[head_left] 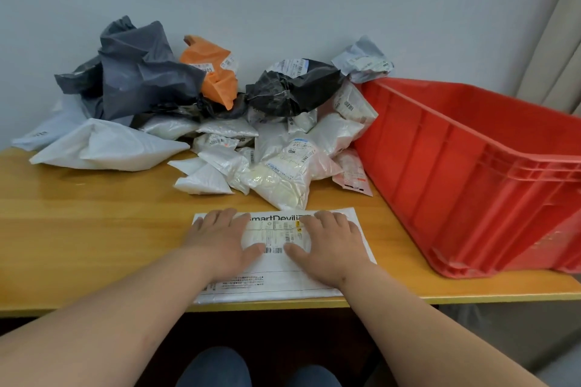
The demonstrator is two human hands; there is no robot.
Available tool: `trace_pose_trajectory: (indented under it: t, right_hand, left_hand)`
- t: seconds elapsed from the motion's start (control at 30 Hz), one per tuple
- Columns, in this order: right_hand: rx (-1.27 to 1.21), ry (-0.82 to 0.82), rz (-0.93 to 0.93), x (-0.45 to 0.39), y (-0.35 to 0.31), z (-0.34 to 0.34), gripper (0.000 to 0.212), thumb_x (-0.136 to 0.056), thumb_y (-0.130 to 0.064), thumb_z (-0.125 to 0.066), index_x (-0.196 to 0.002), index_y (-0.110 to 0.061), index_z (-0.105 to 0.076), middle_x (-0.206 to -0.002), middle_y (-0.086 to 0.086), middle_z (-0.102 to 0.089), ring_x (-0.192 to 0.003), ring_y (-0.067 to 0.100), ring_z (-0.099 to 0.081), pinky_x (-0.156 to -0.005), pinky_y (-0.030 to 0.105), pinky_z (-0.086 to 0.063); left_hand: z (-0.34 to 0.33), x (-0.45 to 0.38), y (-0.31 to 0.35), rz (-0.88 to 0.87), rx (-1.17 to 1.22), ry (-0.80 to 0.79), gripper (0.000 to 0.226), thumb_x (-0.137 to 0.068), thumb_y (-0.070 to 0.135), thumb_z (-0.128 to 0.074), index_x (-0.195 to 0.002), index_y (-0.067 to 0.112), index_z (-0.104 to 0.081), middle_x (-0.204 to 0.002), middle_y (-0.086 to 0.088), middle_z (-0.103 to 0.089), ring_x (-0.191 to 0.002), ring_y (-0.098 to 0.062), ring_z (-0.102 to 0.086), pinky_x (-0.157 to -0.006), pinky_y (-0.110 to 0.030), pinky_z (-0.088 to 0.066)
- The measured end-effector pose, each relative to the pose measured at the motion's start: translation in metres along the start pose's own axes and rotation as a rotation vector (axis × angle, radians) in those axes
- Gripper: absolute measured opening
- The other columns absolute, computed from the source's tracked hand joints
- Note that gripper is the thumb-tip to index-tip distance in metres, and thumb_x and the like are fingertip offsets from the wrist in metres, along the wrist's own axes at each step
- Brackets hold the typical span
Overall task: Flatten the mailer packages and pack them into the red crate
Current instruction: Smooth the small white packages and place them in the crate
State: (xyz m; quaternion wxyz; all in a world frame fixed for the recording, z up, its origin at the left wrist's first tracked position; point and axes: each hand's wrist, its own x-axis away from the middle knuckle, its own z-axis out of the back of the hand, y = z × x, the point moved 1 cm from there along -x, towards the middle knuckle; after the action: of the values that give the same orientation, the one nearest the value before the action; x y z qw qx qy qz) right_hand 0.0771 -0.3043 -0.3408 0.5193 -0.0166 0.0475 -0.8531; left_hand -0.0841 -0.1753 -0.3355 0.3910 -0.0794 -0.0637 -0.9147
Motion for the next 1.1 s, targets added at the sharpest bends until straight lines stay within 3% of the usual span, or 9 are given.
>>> trace_pose_trajectory:
  t: [0.1, 0.3, 0.47, 0.53, 0.63, 0.77, 0.87, 1.0, 1.1]
  right_hand:
    - [-0.018, -0.176, 0.018, -0.003, 0.002, -0.018, 0.075, -0.090, -0.077, -0.022, -0.156, -0.043, -0.008, -0.166, -0.006, 0.004, -0.152, 0.023, 0.009, -0.122, 0.051, 0.005]
    - [-0.005, -0.089, 0.011, -0.020, 0.003, -0.010, 0.077, -0.086, -0.080, -0.029, -0.151, -0.037, -0.027, -0.158, -0.004, -0.027, -0.146, 0.024, -0.019, -0.120, 0.050, -0.011]
    - [-0.054, -0.191, -0.025, -0.026, 0.008, -0.019, 0.080, -0.087, -0.081, -0.020, -0.156, -0.042, -0.005, -0.166, -0.007, 0.003, -0.152, 0.022, 0.012, -0.120, 0.054, 0.008]
    - [-0.070, -0.198, -0.028, -0.030, 0.010, -0.016, 0.080, -0.086, -0.081, -0.026, -0.155, -0.042, -0.012, -0.166, -0.006, -0.005, -0.152, 0.023, 0.004, -0.121, 0.054, 0.002]
    - [-0.136, -0.102, -0.064, -0.041, 0.007, -0.003, 0.069, -0.088, -0.073, -0.040, -0.146, -0.037, -0.038, -0.151, -0.003, -0.038, -0.142, 0.026, -0.026, -0.116, 0.048, -0.024]
    - [-0.570, 0.073, -0.289, -0.069, 0.002, 0.012, 0.047, -0.093, -0.049, -0.049, -0.132, -0.023, -0.050, -0.126, 0.001, -0.058, -0.118, 0.027, -0.053, -0.097, 0.046, -0.048]
    - [-0.813, 0.080, -0.357, -0.086, -0.001, 0.021, 0.030, -0.093, -0.031, -0.052, -0.121, -0.024, -0.044, -0.110, 0.004, -0.060, -0.100, 0.025, -0.060, -0.088, 0.046, -0.053]
    - [-1.053, 0.000, -0.364, -0.098, -0.003, 0.027, 0.030, -0.095, -0.012, -0.051, -0.123, -0.022, -0.054, -0.113, 0.000, -0.057, -0.089, 0.012, -0.055, -0.073, 0.029, -0.049]
    - [-1.182, 0.040, -0.331, -0.100, -0.005, 0.033, 0.037, -0.095, -0.005, -0.047, -0.129, -0.018, -0.057, -0.118, -0.003, -0.055, -0.097, 0.010, -0.052, -0.070, 0.022, -0.040]
  left_hand:
    - [-0.019, -0.004, 0.006, -0.013, -0.002, -0.118, 0.086, -0.087, 0.080, -0.013, -0.154, 0.035, 0.015, -0.160, 0.008, 0.025, -0.147, -0.021, 0.024, -0.120, -0.048, 0.009]
    - [-0.006, -0.019, 0.004, -0.009, -0.019, -0.020, 0.083, -0.085, 0.080, -0.023, -0.154, 0.036, -0.009, -0.163, 0.007, 0.001, -0.149, -0.023, 0.000, -0.120, -0.045, -0.006]
    - [-0.021, -0.027, 0.003, -0.010, -0.031, -0.094, 0.088, -0.083, 0.082, -0.008, -0.153, 0.034, 0.017, -0.160, 0.006, 0.026, -0.146, -0.023, 0.027, -0.119, -0.050, 0.011]
    - [-0.020, -0.031, 0.002, -0.007, -0.044, -0.121, 0.088, -0.084, 0.082, -0.008, -0.153, 0.034, 0.019, -0.159, 0.006, 0.028, -0.146, -0.024, 0.028, -0.119, -0.051, 0.011]
    - [-0.011, -0.033, 0.004, -0.002, -0.015, -0.116, 0.090, -0.084, 0.082, -0.018, -0.155, 0.034, 0.010, -0.162, 0.006, 0.019, -0.149, -0.025, 0.019, -0.120, -0.050, 0.005]
    - [0.011, -0.044, 0.009, 0.105, 0.226, 0.111, 0.081, -0.085, 0.074, -0.044, -0.151, 0.033, -0.023, -0.159, 0.002, -0.020, -0.145, -0.025, -0.020, -0.115, -0.046, -0.021]
    - [0.024, -0.061, 0.011, 0.197, 0.643, 0.180, 0.064, -0.091, 0.055, -0.053, -0.146, 0.027, -0.035, -0.144, 0.001, -0.045, -0.127, -0.023, -0.046, -0.105, -0.042, -0.039]
    - [0.033, -0.078, 0.018, 0.185, 1.071, 0.095, 0.041, -0.097, 0.036, -0.053, -0.135, 0.038, -0.041, -0.110, 0.006, -0.054, -0.093, -0.015, -0.053, -0.075, -0.031, -0.045]
    - [0.036, -0.091, 0.023, 0.172, 1.225, 0.201, 0.030, -0.098, 0.025, -0.055, -0.124, 0.036, -0.049, -0.114, 0.005, -0.056, -0.090, -0.010, -0.051, -0.076, -0.031, -0.043]
